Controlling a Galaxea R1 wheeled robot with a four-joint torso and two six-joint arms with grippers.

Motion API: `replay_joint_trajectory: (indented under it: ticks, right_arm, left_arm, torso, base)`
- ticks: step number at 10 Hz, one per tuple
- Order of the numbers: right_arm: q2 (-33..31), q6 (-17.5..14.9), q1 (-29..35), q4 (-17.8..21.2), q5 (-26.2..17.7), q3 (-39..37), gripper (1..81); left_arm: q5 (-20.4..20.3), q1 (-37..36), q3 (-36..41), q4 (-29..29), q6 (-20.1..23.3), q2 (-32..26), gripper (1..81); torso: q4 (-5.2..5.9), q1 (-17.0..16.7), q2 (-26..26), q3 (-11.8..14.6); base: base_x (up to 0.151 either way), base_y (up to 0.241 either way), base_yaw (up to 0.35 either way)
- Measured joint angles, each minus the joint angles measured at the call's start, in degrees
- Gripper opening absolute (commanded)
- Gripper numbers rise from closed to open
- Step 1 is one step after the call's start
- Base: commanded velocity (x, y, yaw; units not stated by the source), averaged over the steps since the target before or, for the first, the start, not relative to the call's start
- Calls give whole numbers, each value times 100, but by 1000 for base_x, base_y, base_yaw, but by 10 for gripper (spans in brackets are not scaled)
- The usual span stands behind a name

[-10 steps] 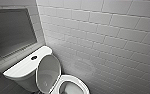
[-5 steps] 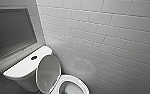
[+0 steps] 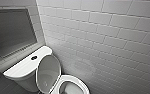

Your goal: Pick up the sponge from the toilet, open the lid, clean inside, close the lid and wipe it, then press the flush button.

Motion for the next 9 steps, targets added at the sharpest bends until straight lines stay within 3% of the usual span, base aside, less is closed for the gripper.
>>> replay_joint_trajectory:
  ticks: [2, 6, 9]
  right_arm:
    - [28, -6, 32, 0, 38, 0, 10]
    - [144, -26, 197, 0, 247, 50, 10]
    - [194, -26, 151, -7, 239, 59, 10]
  left_arm:
    - [0, 251, -599, 223, -68, 556, 811]
    - [-2, 374, -1976, 741, -90, 1634, 811]
    - [-18, 562, -2800, 1009, -90, 2364, 811]
  torso:
    - [0, -81, 118, 2]
    - [0, -582, 896, 41]
    - [0, -979, 1508, 380]
  base:
    - [0, 0, 0]
    - [0, 0, 0]
    - [0, 0, 0]
